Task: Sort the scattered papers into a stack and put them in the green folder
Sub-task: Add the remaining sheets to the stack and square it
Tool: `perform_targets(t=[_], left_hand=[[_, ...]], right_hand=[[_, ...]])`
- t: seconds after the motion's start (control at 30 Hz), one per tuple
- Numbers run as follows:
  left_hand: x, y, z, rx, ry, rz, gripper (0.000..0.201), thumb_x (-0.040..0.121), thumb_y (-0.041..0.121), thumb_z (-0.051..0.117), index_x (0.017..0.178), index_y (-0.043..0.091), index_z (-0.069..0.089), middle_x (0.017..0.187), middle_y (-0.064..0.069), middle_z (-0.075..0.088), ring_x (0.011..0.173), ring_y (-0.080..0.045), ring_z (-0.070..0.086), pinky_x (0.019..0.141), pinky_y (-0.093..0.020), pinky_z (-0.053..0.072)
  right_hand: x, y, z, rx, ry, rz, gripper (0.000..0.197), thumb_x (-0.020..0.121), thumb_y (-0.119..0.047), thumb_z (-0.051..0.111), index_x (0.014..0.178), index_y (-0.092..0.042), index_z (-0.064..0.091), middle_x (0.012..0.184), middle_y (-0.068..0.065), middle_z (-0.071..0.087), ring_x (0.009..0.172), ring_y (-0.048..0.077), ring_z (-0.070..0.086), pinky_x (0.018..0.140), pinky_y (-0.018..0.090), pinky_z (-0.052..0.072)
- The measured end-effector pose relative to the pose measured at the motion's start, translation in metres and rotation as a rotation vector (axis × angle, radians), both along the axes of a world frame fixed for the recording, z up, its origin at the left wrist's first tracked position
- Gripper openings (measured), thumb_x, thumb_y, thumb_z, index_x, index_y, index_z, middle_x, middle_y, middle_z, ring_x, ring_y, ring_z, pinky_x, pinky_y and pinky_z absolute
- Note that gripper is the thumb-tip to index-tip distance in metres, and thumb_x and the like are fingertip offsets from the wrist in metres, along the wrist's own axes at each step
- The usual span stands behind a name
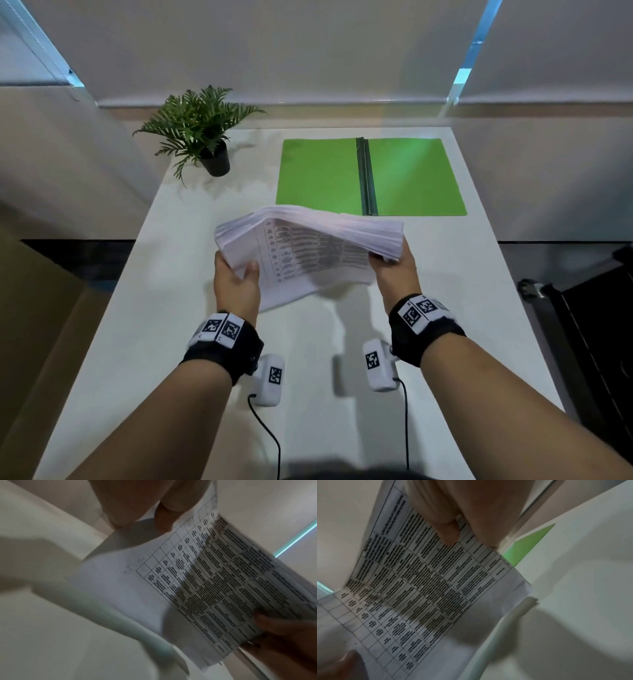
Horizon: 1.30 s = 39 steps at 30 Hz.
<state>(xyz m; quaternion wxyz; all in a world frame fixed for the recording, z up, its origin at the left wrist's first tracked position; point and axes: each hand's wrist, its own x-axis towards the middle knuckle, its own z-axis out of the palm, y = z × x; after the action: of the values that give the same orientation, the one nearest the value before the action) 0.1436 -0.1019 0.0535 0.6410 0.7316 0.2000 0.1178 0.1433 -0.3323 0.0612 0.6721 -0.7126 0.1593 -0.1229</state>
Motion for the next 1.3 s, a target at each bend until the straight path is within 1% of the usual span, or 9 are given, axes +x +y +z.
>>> perform_targets(t=[0.23,0.4,0.5,0.63,0.77,0.83,0.93,1.13,1.3], left_hand=[[-0.002,0.004,-0.020,0.020,0.195,-0.082,0.053,0.090,0.001,0.054,0.136,0.024,0.044,0.123,-0.005,0.062,0.115,-0.026,0.058,0.101,-0.043,0.045],[0.020,0.004,0.006,0.215,0.118,-0.012,0.065,0.082,0.000,0.063,0.139,0.009,0.033,0.133,-0.011,0.051,0.126,-0.031,0.050,0.105,-0.039,0.041],[0.032,-0.006,0.036,0.555,-0.049,-0.056,0.095,0.074,0.005,0.073,0.150,0.010,0.015,0.156,-0.012,0.022,0.146,-0.029,0.019,0.118,-0.045,0.007],[0.038,-0.027,0.063,0.607,-0.338,-0.353,0.053,0.076,0.004,0.069,0.113,0.038,0.051,0.109,0.007,0.062,0.111,-0.012,0.057,0.118,-0.056,0.007],[0.035,-0.021,0.066,0.149,-0.293,-0.283,0.007,0.081,0.012,0.065,0.084,0.018,0.063,0.079,-0.002,0.061,0.074,-0.015,0.055,0.077,-0.047,0.053],[0.033,-0.018,0.067,0.009,-0.221,-0.267,0.019,0.085,0.000,0.063,0.094,0.016,0.065,0.090,0.002,0.069,0.083,-0.014,0.065,0.083,-0.043,0.057],[0.029,-0.019,0.063,-0.164,-0.127,-0.257,0.034,0.088,-0.005,0.060,0.100,0.027,0.065,0.099,0.010,0.072,0.094,-0.009,0.069,0.088,-0.035,0.055],[0.031,-0.024,0.057,-0.255,-0.177,-0.220,0.034,0.088,-0.007,0.060,0.098,0.025,0.064,0.094,0.011,0.075,0.093,-0.008,0.070,0.088,-0.036,0.055],[0.022,-0.022,0.045,-0.256,-0.159,-0.258,0.040,0.077,-0.015,0.068,0.105,0.011,0.057,0.089,0.004,0.069,0.084,-0.006,0.067,0.072,-0.025,0.055]], right_hand=[[0.000,0.006,-0.012,-0.125,0.096,0.015,0.025,0.087,-0.001,0.060,0.108,-0.015,0.059,0.095,0.004,0.064,0.091,0.018,0.060,0.093,0.045,0.049],[0.014,-0.007,0.039,-0.336,-0.035,0.074,0.033,0.079,0.008,0.059,0.105,-0.012,0.059,0.092,0.001,0.063,0.085,0.017,0.058,0.072,0.025,0.049],[0.026,0.004,0.082,-0.702,-0.205,0.218,0.023,0.073,0.000,0.070,0.091,-0.008,0.057,0.086,0.001,0.058,0.079,0.017,0.053,0.062,0.024,0.038],[0.035,0.027,0.108,-1.042,-0.472,0.303,0.027,0.068,0.003,0.069,0.090,-0.011,0.059,0.085,0.005,0.061,0.082,0.027,0.058,0.077,0.036,0.042],[0.033,0.018,0.096,-0.969,-0.296,0.026,0.061,0.080,-0.025,0.068,0.136,-0.021,0.043,0.141,0.006,0.045,0.138,0.027,0.032,0.113,0.059,0.016],[0.031,0.010,0.082,-0.757,-0.072,0.006,0.093,0.080,-0.032,0.071,0.151,-0.020,0.012,0.158,0.006,0.016,0.147,0.024,0.011,0.117,0.057,0.010],[0.027,0.000,0.059,-0.124,0.126,0.139,0.102,0.083,-0.028,0.069,0.151,-0.026,-0.007,0.159,0.004,0.019,0.142,0.021,0.028,0.117,0.052,0.023],[0.021,-0.004,0.060,-0.008,0.002,0.135,0.024,0.081,-0.026,0.058,0.102,-0.035,0.054,0.110,0.008,0.066,0.104,0.027,0.063,0.097,0.053,0.048],[0.011,-0.008,0.044,0.080,0.008,0.203,0.053,0.079,-0.010,0.067,0.117,-0.036,0.043,0.120,0.004,0.061,0.113,0.021,0.058,0.105,0.048,0.044]])
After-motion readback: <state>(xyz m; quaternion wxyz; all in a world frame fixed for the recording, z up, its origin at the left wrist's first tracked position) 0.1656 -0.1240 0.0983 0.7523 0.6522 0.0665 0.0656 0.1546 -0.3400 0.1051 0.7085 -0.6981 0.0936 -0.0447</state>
